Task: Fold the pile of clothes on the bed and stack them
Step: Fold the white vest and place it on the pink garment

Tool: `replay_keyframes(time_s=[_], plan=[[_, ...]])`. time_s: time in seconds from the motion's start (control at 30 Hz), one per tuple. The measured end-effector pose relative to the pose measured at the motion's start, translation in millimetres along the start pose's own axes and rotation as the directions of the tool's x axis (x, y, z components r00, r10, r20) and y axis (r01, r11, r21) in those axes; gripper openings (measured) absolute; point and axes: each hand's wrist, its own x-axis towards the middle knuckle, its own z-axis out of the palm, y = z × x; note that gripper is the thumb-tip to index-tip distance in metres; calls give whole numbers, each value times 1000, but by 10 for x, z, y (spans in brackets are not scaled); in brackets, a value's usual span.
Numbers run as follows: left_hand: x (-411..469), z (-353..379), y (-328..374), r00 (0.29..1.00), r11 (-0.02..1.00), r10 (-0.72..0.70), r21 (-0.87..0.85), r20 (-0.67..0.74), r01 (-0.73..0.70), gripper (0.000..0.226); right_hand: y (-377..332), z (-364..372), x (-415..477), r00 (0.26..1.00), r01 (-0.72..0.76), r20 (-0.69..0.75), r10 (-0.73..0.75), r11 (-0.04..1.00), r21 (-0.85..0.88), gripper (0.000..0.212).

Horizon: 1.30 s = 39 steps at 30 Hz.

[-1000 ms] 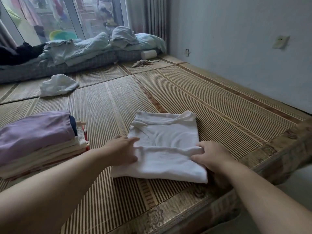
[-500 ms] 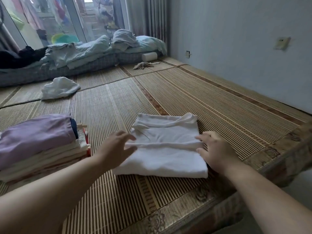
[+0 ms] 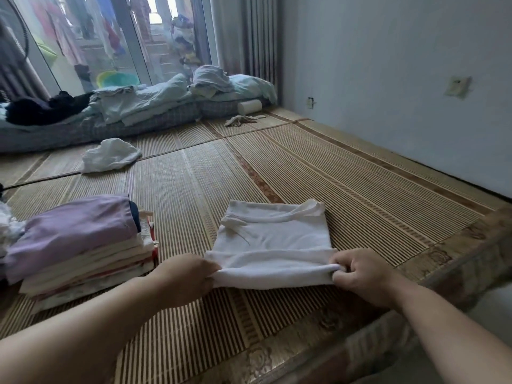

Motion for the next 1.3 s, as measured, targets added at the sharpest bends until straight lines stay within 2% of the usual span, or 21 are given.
replay_keyframes(time_s=[0.07, 0.13, 0.2, 0.27, 0.37, 0.47, 0.53, 0.57, 0.63, 0.7, 0.77, 0.8, 0.87, 1.0, 1.07, 1.2, 1.23, 1.3], plan=[[-104, -151, 11, 1000, 981, -1, -194, 23, 5, 9, -24, -115, -18, 1000, -15, 8, 13, 981, 194, 16], [-186, -289, 1, 1000, 936, -24, -352, 15, 27, 8, -53, -200, -10, 1000, -1, -8, 5, 913, 408, 16], [-216, -414, -16, 998, 861, -58, -505, 14, 57, 23, -102, -235, 23, 1000, -5, -14, 15, 841, 541, 19], [-155, -499, -59, 995, 784, -101, -616, 5, 83, 38, -126, -218, 123, 996, -47, -31, 81, 807, 589, 29], [82, -575, -124, 973, 715, -230, -683, -28, 150, 28, -105, -133, 444, 953, -130, -146, 264, 795, 593, 25], [488, -511, -231, 933, 660, -355, -724, -64, 202, 26, -21, -37, 838, 858, -189, -302, 417, 800, 569, 17], [747, -396, -287, 898, 583, -434, -783, -73, 218, 21, 56, 29, 997, 813, -249, -376, 444, 850, 464, 29], [855, -335, -297, 883, 558, -467, -793, -56, 245, 26, 85, 53, 1043, 805, -293, -387, 450, 868, 400, 38], [985, -197, -305, 858, 567, -513, -741, 22, 358, 47, 124, 84, 1078, 814, -388, -343, 469, 878, 280, 57], [981, -99, -265, 830, 609, -544, -623, 121, 490, 56, 112, 108, 1067, 822, -498, -220, 525, 851, 169, 69], [916, -47, -214, 805, 606, -551, -558, 219, 567, 50, 76, 143, 1032, 821, -559, -115, 559, 829, 39, 62], [892, -18, -204, 796, 573, -553, -582, 245, 577, 45, 62, 158, 1014, 823, -562, -102, 559, 827, -2, 59], [853, 23, -182, 790, 480, -550, -672, 270, 564, 35, 36, 161, 982, 832, -547, -110, 544, 837, 2, 53], [803, 29, -121, 800, 420, -554, -753, 229, 507, 18, -4, 138, 950, 861, -485, -129, 492, 871, 82, 50], [768, 14, -106, 815, 334, -539, -834, 214, 439, 17, -2, 139, 939, 857, -470, -148, 493, 866, 169, 48], [670, -9, -85, 814, 69, -496, -921, 301, 383, 22, 48, 131, 919, 849, -442, -208, 486, 868, 225, 49], [646, -5, -68, 823, 34, -478, -929, 307, 367, 28, 50, 127, 912, 852, -434, -211, 479, 872, 227, 52], [616, 25, -46, 832, 17, -488, -950, 265, 312, 54, 39, 124, 897, 862, -412, -207, 462, 878, 244, 53]])
